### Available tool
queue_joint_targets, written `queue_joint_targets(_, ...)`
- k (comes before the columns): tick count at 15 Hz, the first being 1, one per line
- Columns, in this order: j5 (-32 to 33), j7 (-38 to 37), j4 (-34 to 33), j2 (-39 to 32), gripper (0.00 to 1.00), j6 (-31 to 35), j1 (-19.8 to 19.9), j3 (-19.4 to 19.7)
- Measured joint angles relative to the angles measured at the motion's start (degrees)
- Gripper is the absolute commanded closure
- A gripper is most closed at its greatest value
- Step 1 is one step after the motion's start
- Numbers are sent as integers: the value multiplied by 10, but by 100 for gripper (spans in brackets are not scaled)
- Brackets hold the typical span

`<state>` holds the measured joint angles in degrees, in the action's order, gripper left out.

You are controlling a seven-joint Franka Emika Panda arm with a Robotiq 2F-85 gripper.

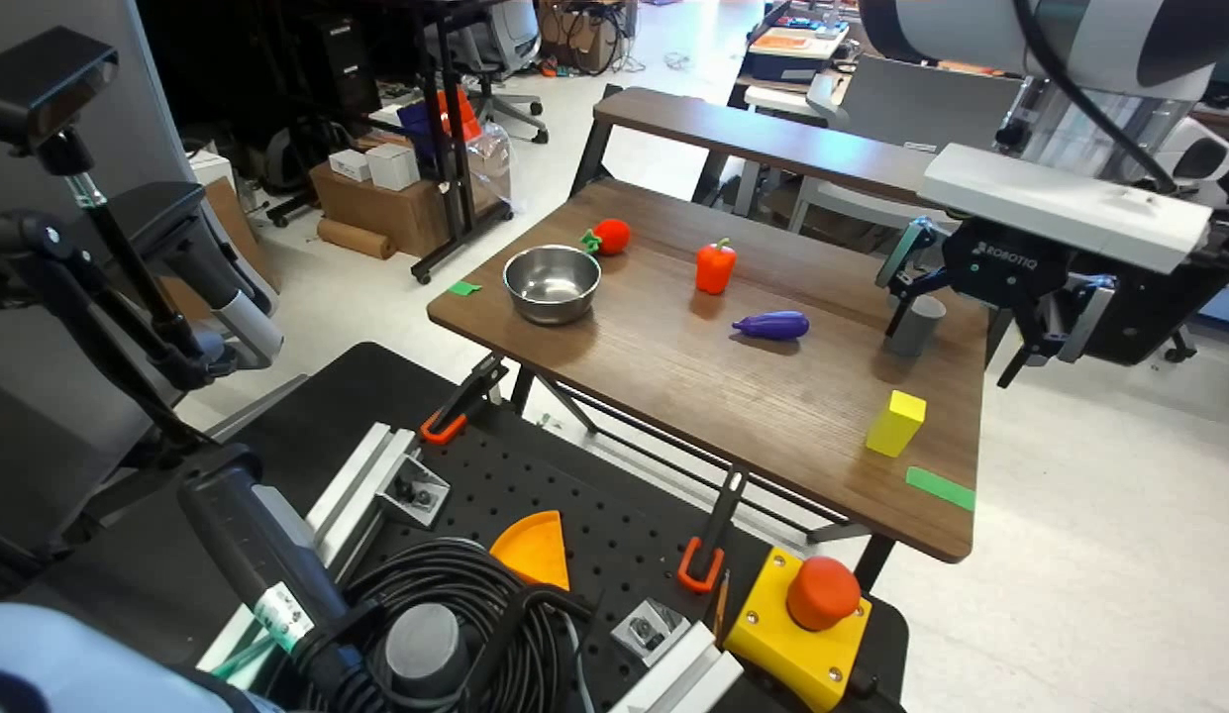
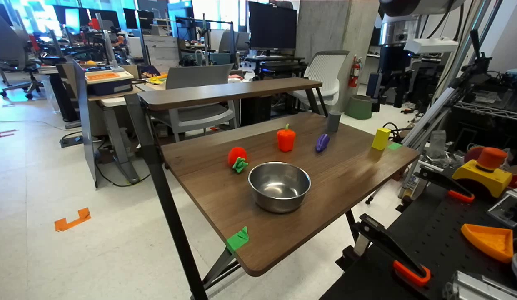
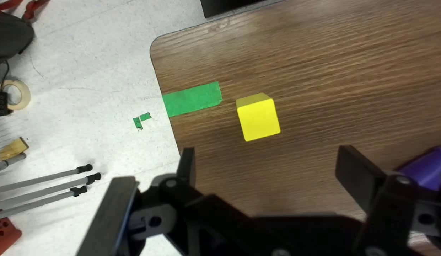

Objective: Put the yellow block in the silver bowl

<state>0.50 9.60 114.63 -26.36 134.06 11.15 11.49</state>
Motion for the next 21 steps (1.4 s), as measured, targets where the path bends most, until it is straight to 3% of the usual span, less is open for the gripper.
queue_joint_targets(7, 2, 0, -42, -70, 0, -2, 5, -13)
queue_joint_targets(8, 2, 0, -44, -76, 21, -2, 5, -15)
queue_joint_targets(17, 5, -7, -55, -104, 88, -3, 9, -16)
queue_joint_targets(21, 5, -10, -53, -94, 91, -9, 6, -18)
